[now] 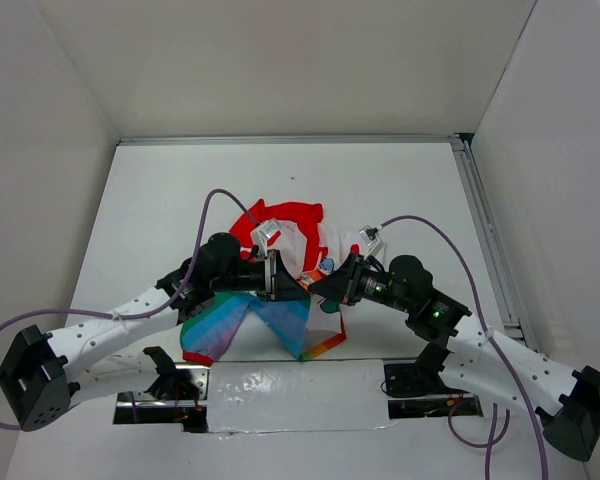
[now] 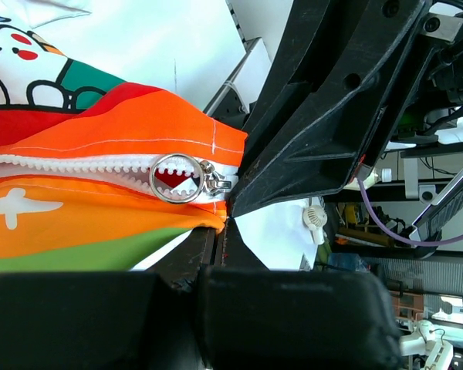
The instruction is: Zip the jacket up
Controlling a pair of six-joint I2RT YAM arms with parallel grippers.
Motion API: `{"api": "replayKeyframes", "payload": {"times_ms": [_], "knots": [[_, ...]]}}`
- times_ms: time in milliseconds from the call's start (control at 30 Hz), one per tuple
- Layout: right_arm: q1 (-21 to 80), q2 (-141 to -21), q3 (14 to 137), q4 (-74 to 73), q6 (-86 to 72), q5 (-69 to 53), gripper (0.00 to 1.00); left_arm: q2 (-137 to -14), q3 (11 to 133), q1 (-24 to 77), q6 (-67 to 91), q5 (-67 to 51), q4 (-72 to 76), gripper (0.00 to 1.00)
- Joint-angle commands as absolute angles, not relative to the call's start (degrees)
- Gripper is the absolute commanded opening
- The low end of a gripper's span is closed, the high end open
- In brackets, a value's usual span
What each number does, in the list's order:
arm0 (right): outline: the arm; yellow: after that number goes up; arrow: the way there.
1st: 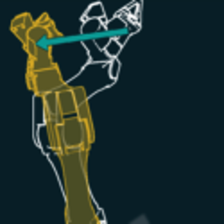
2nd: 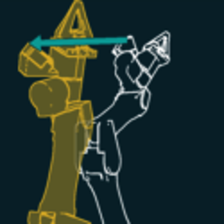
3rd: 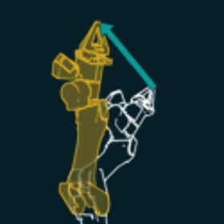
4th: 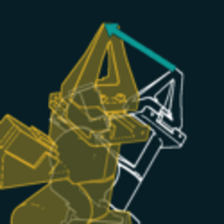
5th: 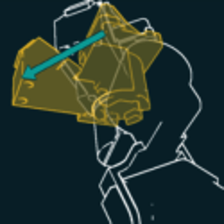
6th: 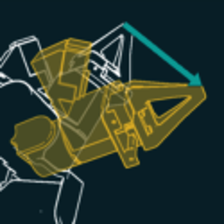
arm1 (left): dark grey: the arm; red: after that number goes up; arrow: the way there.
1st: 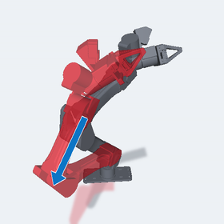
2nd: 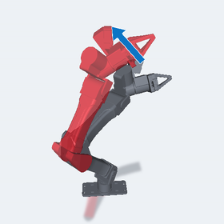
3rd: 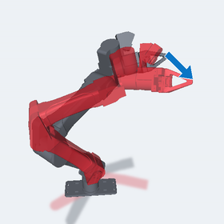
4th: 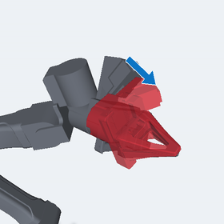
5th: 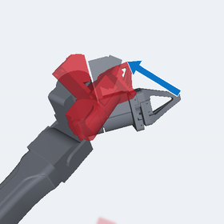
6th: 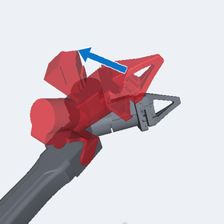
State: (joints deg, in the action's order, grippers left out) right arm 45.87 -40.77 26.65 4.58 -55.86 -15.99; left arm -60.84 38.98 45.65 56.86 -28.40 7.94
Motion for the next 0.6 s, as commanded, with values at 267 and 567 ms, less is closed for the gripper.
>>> {"api": "replayKeyframes", "payload": {"times_ms": [267, 567], "knots": [[46.0, -40.0, 25.8, 12.4, -55.3, -16.5, 0.0, -60.0, 39.3, 46.4, 54.4, -30.7, 11.4, 0.0], [45.9, -36.7, 28.0, 1.2, -48.8, -12.5, 0.0, -58.6, 43.3, 46.5, 49.7, -29.1, -2.3, 0.76]]}}
